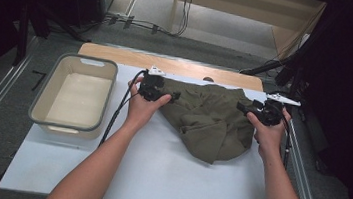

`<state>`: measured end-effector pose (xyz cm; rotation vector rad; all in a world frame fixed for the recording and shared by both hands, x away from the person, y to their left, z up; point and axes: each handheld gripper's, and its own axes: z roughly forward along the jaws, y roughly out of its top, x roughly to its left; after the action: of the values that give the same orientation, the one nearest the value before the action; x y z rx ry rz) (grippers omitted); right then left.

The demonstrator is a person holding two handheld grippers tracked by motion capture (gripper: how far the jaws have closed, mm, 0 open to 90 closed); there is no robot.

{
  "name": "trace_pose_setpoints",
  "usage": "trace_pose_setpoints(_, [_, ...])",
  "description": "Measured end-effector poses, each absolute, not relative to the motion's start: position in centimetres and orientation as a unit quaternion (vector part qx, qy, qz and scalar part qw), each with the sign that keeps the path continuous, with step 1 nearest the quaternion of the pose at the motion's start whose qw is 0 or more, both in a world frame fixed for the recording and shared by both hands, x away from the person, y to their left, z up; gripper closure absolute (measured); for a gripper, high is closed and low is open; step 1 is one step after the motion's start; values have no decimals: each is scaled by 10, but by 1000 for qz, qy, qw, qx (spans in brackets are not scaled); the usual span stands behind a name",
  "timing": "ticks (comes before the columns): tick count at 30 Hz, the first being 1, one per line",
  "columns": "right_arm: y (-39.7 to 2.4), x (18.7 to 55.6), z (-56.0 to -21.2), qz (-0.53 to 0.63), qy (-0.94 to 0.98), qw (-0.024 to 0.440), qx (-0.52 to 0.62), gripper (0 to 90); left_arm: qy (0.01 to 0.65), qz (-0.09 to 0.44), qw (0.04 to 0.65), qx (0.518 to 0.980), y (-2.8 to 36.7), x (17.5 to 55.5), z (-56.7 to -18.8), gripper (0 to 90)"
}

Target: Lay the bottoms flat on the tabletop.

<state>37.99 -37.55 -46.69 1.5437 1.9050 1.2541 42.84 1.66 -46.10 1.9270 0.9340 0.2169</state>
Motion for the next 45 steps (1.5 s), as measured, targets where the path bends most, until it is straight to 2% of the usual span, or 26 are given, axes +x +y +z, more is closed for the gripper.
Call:
trace_pose_setpoints(7, [-362, 348, -465, 461, 685, 186, 533, 33, 344, 75, 492, 796, 0, 391, -463, 115])
trace_pose_setpoints(15, [-349, 319, -468, 472, 686, 179, 524, 0, 319, 52, 488, 811, -15, 367, -468, 182])
trace_pose_setpoints(22, [-344, 299, -477, 472, 687, 166, 526, 0, 298, 28, 478, 826, -20, 353, -476, 373])
trace_pose_setpoints(27, [-334, 279, -485, 461, 696, 165, 525, 0, 282, 14, 478, 832, -18, 344, -479, 567])
trace_pose_setpoints(29, [-330, 270, -493, 451, 697, 168, 532, 24, 277, 5, 469, 839, -18, 343, -481, 707])
trace_pose_setpoints(32, [-327, 260, -505, 436, 696, 170, 544, 87, 268, 5, 457, 848, -18, 339, -481, 831])
trace_pose_setpoints(35, [-328, 251, -512, 435, 695, 163, 549, 209, 267, 1, 462, 846, -14, 334, -481, 861])
trace_pose_setpoints(38, [-327, 244, -514, 431, 698, 160, 549, 369, 273, -3, 471, 839, -9, 326, -483, 868])
trace_pose_setpoints(43, [-326, 235, -511, 413, 706, 194, 541, 724, 271, 6, 479, 835, 1, 310, -484, 871])
trace_pose_setpoints(45, [-329, 232, -509, 415, 705, 198, 540, 822, 270, 8, 480, 834, 7, 304, -485, 872])
